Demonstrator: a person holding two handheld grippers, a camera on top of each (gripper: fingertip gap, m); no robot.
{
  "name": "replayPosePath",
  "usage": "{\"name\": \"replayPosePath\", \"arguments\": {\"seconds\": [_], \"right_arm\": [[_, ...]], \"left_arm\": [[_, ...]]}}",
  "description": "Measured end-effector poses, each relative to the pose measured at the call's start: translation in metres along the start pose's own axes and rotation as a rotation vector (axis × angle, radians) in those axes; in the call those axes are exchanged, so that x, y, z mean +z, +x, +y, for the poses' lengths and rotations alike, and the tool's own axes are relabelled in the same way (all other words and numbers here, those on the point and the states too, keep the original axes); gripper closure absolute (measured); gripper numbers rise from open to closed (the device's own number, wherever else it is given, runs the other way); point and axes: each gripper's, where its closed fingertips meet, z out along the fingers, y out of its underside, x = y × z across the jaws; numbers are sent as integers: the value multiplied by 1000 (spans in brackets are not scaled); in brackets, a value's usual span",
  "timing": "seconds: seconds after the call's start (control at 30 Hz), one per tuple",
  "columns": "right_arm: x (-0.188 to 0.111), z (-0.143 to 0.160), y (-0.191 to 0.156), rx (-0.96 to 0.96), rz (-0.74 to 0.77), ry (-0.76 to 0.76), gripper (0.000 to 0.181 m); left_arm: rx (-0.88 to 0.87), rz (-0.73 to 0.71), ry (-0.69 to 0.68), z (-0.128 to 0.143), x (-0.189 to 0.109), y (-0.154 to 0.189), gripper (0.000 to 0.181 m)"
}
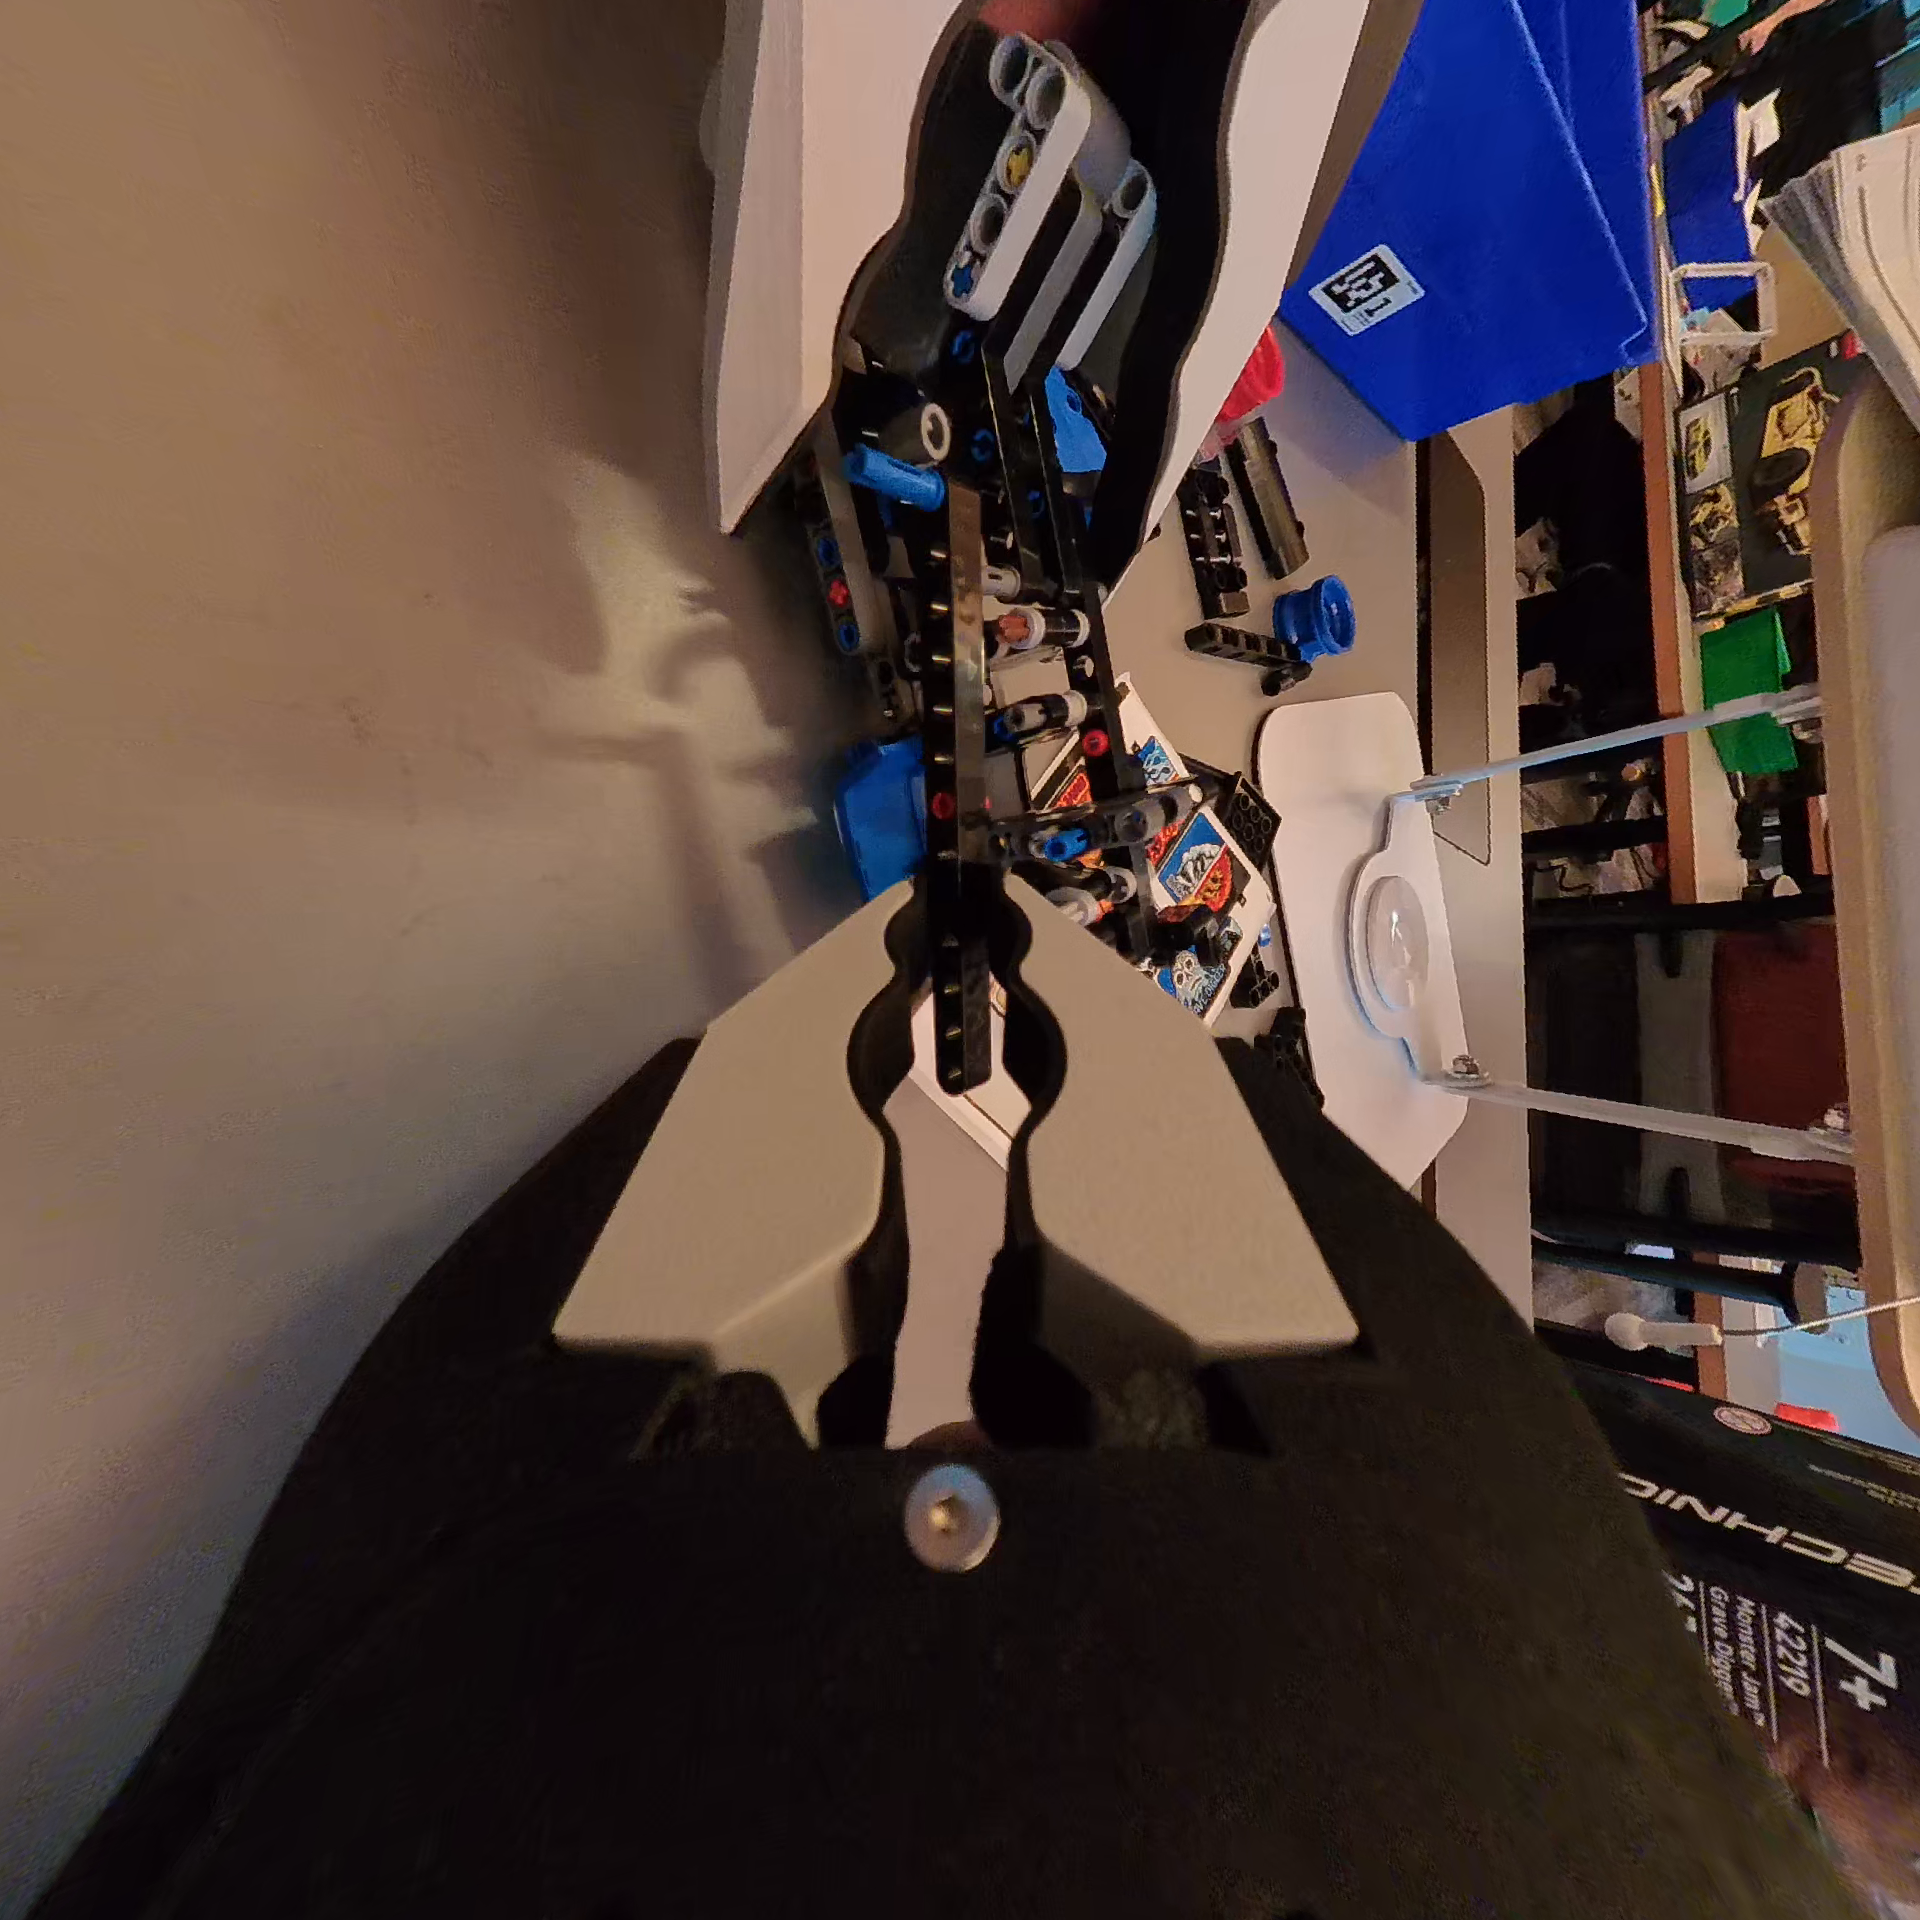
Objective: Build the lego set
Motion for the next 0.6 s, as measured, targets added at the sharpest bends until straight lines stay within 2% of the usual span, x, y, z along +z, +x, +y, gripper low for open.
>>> {"name": "replayPosePath", "arguments": {"seconds": [0.6], "right_arm": [[-4,3,2,-4,18,7,173]], "left_arm": [[-28,11,13,-2,-1,1,99]]}}
